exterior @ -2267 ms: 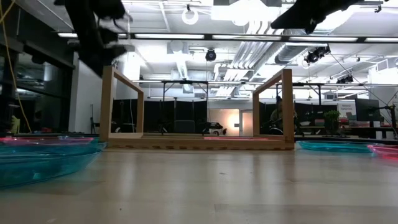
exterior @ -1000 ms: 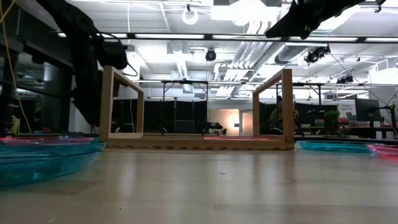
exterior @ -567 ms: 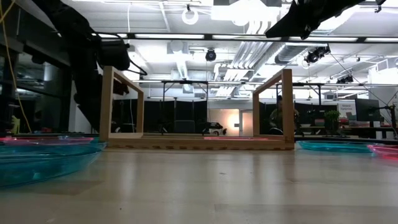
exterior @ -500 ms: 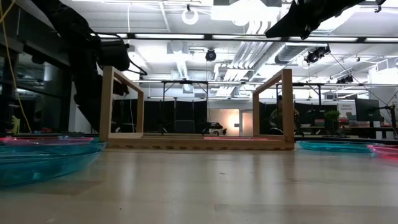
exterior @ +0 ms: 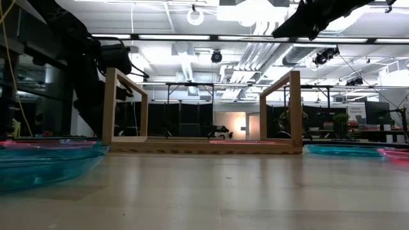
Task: Place and stack plates onto a shelf
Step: Put the blue plate on the shelf
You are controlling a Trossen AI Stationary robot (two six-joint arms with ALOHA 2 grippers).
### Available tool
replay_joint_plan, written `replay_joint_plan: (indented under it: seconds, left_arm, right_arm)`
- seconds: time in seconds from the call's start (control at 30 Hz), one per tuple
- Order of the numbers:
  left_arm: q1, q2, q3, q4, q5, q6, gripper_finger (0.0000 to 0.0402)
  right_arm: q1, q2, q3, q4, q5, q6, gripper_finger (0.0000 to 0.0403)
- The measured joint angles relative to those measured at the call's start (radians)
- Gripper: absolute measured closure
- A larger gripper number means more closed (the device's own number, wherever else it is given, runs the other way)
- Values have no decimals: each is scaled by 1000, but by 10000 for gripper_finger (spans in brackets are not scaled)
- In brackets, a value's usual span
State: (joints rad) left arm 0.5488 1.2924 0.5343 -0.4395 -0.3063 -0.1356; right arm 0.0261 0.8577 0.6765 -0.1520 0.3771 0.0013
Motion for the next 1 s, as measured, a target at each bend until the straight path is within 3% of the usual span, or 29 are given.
replay_joint_plan:
  seconds: [0.4,1.0]
  left_arm:
    - [0,109,5,63,-55,-19,257]
    - [0,114,4,22,-72,-19,257]
  right_arm:
    - [0,0,0,0,1,0,402]
    - [0,0,0,0,5,21,402]
